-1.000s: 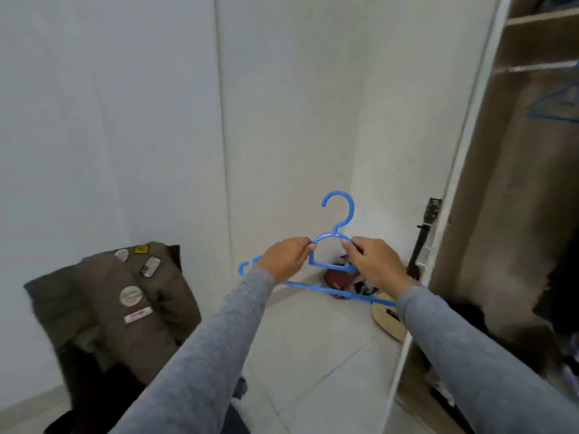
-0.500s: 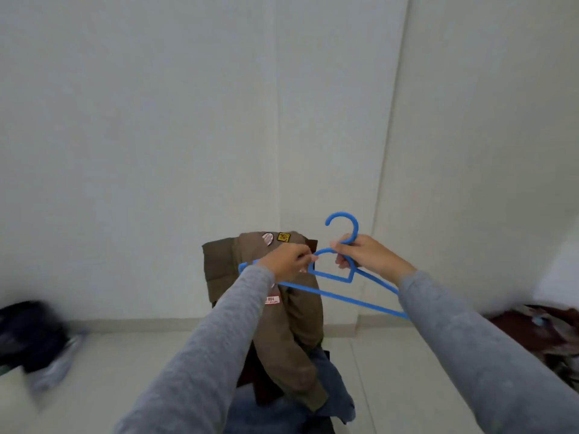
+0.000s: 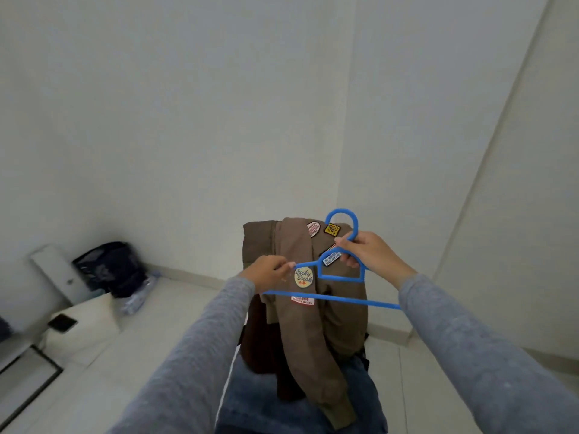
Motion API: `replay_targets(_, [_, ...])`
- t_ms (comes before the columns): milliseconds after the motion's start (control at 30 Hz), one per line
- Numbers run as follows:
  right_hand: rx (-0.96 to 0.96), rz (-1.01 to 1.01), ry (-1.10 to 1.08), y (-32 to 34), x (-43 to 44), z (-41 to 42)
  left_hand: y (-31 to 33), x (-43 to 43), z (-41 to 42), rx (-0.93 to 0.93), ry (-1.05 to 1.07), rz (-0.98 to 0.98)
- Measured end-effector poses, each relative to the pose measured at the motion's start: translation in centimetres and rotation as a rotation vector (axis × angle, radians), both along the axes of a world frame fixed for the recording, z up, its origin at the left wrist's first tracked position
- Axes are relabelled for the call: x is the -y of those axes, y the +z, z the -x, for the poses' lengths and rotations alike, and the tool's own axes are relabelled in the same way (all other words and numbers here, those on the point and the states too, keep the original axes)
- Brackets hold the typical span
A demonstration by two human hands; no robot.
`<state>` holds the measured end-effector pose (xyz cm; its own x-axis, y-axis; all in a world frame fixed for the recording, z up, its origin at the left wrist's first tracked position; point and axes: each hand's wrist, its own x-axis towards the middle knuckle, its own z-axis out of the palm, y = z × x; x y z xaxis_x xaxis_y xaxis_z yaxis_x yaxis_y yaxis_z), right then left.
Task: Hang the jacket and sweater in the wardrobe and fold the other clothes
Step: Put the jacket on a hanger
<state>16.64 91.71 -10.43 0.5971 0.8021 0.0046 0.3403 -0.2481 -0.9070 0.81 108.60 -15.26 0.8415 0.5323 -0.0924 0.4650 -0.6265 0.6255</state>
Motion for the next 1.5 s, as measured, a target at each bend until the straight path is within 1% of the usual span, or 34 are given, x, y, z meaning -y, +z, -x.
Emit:
replay_targets(100, [-0.021, -0.019, -0.034, -0.4, -1.6, -2.1, -1.1, -2.4, -0.8, -0.044, 0.066, 0.019])
replay_targets(200, [-0.020, -0.060, -0.090, -1.1, -2.8, -3.9, -2.0, -5.3, -2.4, -0.001, 0.191, 0.056])
replay_targets(267, [0.001, -0.120, -0.181, -1.4, -3.7, -5.3, -2.9, -7.4, -4.1, 0.036, 0.301, 0.090])
replay_targets(333, [0.020, -0.208, -0.308, -1.7, -4.8, -6.9, -3.9, -9.0, -6.2, 0.056, 0.360, 0.146])
replay_targets(467, [0.031, -0.355, -0.571, -2.5, -7.6, -9.0, -5.7, -10.5, -10.1, 0.060, 0.374, 0.244])
replay_targets(533, [0.019, -0.391, -0.618, -3.3, -9.1, -9.4, -6.6, -10.9, -11.7, 0.062, 0.385, 0.299])
replay_targets(600, [0.015, -0.393, -0.596, -4.3, -10.1, -9.3, -7.2, -10.8, -12.8, 0.073, 0.410, 0.336])
replay_targets(733, [0.030, -0.335, -0.512, -6.5, -12.1, -9.2, -8.8, -11.4, -14.6, 0.098, 0.493, 0.341])
replay_targets(800, [0.028, -0.311, -0.480, -7.3, -12.7, -9.2, -9.3, -11.4, -14.9, 0.092, 0.491, 0.331])
replay_targets(900, [-0.024, -0.300, -0.441, -7.9, -13.2, -9.3, -9.8, -11.6, -14.6, 0.093, 0.390, 0.330])
replay_targets(1033, [-0.084, -0.212, -0.398, -8.4, -13.4, -9.3, -10.1, -12.0, -13.6, 0.063, 0.239, 0.466])
replay_targets(1167, [-0.087, -0.156, -0.338, -9.0, -13.6, -8.9, -10.5, -11.6, -12.4, -0.026, 0.147, 0.609])
replay_targets(1267, [-0.095, -0.132, -0.316, -9.5, -14.0, -8.2, -10.8, -10.7, -11.5, -0.168, 0.086, 0.709])
replay_targets(1333, [-0.076, -0.095, -0.296, -9.7, -14.3, -7.9, -11.1, -10.4, -11.1, -0.260, 0.063, 0.707])
replay_targets(1400, [-0.048, -0.059, -0.279, -10.0, -14.7, -7.7, -11.4, -10.5, -10.9, -0.302, 0.052, 0.646])
replay_targets(1433, [-0.039, -0.044, -0.275, -10.1, -14.9, -7.5, -11.5, -10.7, -10.9, -0.266, 0.057, 0.643])
replay_targets(1467, [-0.033, -0.035, -0.271, -10.1, -15.0, -7.4, -11.3, -10.9, -11.0, -0.178, 0.076, 0.671])
replay_targets(1500, [-0.027, -0.030, -0.268, -10.2, -15.1, -7.2, -11.0, -11.1, -11.1, -0.052, 0.113, 0.703])
